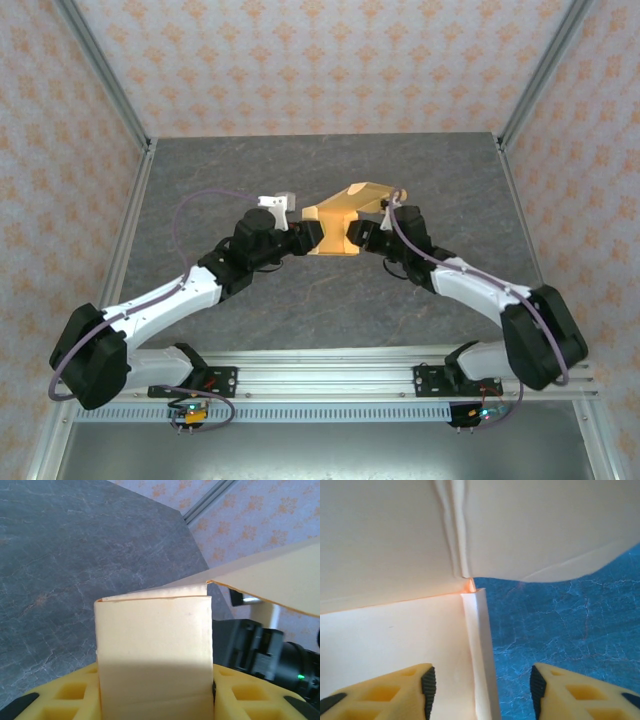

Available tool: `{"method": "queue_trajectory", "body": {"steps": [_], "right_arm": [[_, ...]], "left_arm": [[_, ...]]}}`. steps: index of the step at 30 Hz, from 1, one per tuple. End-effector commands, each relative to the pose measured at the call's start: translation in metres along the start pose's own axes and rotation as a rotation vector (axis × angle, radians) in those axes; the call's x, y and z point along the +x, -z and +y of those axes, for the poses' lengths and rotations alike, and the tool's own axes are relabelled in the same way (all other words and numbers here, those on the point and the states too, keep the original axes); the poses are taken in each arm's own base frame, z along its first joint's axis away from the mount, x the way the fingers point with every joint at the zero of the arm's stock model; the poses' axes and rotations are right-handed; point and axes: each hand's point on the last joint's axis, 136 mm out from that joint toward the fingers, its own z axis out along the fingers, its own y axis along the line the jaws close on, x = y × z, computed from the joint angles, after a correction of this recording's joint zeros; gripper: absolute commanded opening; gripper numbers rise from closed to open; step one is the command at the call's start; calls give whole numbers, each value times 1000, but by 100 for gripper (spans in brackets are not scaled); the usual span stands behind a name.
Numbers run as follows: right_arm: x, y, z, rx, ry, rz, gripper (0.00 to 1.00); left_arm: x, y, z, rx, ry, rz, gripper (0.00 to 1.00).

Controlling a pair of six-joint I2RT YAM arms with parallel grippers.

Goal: Fold the paper box

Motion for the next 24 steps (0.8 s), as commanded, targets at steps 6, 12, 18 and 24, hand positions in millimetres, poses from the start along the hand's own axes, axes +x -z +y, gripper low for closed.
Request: {"method": "queue_trajectory", "body": {"steps": [6,12,18,24], "right_arm": [[-13,47,4,-182,-95,-45,67],[-35,49,13,-336,-409,-77,66],[-66,50,6,-468,-823,-211,69],[-86,58,10,-550,-982,-294,73]], "left_arm": [[-38,4,1,154,222,-76,25],[-46,-7,-14,264,378,-1,25],[-52,-18,-15,319,574,23,25],[-55,-23,-6,316,710,-5,25]]}}
